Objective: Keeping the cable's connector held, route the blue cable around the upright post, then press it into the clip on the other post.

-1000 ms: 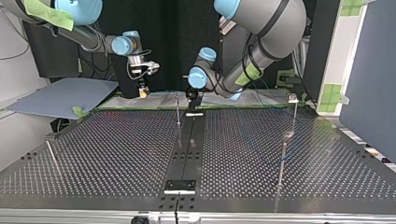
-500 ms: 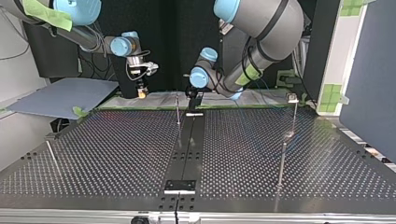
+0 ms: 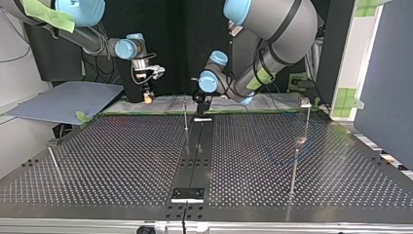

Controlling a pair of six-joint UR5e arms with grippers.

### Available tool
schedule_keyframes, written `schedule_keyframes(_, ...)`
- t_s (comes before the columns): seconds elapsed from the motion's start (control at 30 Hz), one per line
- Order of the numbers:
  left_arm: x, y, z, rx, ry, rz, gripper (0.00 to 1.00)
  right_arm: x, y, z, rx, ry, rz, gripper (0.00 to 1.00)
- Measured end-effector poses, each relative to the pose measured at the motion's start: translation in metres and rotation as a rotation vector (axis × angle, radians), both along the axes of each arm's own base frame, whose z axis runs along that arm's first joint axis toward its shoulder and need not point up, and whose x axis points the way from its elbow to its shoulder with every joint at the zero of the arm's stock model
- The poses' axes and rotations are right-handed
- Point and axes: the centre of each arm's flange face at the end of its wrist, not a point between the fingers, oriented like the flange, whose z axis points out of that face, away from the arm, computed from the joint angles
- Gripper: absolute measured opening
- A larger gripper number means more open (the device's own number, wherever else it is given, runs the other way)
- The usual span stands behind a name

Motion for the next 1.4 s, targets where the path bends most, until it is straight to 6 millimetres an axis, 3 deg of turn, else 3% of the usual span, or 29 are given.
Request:
schedule_keyframes(0.77,0.003,0.003,0.000,-0.015,0.006,-0.009,0.00,0.003,-0.014,0.007,-0.007,-0.006,-0.002,0.00)
schedule_keyframes(1.4,0.024,-0.003,0.015,-0.094,-0.019,0.012,0.00,0.006,-0.024,0.011,-0.010,-0.001,-0.002,0.00)
